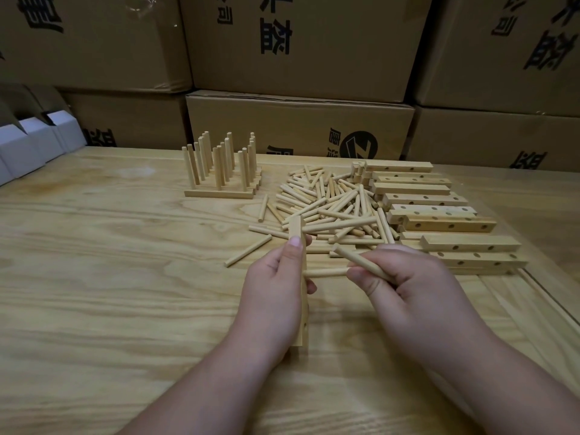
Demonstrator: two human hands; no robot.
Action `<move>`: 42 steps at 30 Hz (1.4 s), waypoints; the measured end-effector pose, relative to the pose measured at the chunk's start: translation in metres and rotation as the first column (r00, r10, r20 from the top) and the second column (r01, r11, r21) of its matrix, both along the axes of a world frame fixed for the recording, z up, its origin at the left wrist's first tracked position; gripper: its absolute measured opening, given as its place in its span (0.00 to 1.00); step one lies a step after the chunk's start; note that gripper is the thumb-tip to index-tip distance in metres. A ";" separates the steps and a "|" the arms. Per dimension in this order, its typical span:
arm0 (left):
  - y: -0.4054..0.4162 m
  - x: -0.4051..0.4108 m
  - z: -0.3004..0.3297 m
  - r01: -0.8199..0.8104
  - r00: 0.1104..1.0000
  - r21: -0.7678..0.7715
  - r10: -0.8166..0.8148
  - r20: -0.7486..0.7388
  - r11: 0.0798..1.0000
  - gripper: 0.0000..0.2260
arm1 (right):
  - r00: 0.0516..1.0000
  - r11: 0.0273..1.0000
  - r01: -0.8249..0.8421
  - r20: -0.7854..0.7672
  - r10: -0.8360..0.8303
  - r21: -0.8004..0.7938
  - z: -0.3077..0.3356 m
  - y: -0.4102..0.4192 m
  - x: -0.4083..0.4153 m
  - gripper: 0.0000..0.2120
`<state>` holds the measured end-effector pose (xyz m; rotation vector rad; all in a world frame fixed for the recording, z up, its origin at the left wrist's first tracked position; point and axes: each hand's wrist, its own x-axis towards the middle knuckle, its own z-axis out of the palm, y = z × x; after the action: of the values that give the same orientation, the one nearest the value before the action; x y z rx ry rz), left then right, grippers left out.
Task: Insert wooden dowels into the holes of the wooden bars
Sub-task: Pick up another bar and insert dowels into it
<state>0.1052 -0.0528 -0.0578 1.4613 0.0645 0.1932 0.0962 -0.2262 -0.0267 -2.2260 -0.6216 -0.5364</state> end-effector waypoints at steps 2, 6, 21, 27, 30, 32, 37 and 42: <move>-0.001 0.000 0.000 -0.022 1.000 -0.025 0.022 0.002 0.999 0.12 | 1.000 1.000 0.002 -0.012 -0.002 0.014 -0.002 0.001 0.000 0.06; 0.003 0.002 0.001 0.015 0.999 -0.106 -0.019 -0.036 0.994 0.17 | 0.999 0.996 0.046 -0.025 -0.044 0.082 -0.009 0.001 0.001 0.05; 0.006 0.009 0.001 0.009 0.994 -0.385 -0.050 -0.096 0.923 0.20 | 0.981 0.870 0.058 -0.190 0.042 0.489 -0.016 0.010 -0.004 0.06; 0.005 0.007 0.005 0.004 0.995 -0.444 -0.047 -0.086 0.896 0.20 | 0.983 0.976 -0.056 -0.161 0.091 0.210 -0.016 0.020 -0.009 0.01; 0.005 0.008 0.005 0.009 0.996 -0.442 -0.049 -0.079 0.897 0.20 | 0.984 0.971 -0.049 -0.155 0.087 0.235 -0.015 0.019 -0.010 0.06; 0.005 0.008 0.005 0.010 0.996 -0.429 -0.047 -0.075 0.903 0.20 | 0.984 0.966 -0.063 -0.145 0.102 0.252 -0.014 0.018 -0.009 0.06; 0.004 0.009 0.003 0.004 0.999 -0.379 -0.021 -0.040 0.926 0.20 | 0.991 0.973 -0.095 -0.072 0.112 0.212 -0.011 0.015 -0.007 0.08; 0.006 0.008 0.000 0.036 0.999 -0.284 -0.042 -0.014 0.958 0.17 | 0.986 0.971 -0.114 -0.100 0.137 0.208 -0.008 0.014 -0.009 0.06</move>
<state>0.1135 -0.0469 -0.0580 1.1772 0.0759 0.1311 0.0876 -0.2123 -0.0343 -1.9957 -0.6153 -0.3868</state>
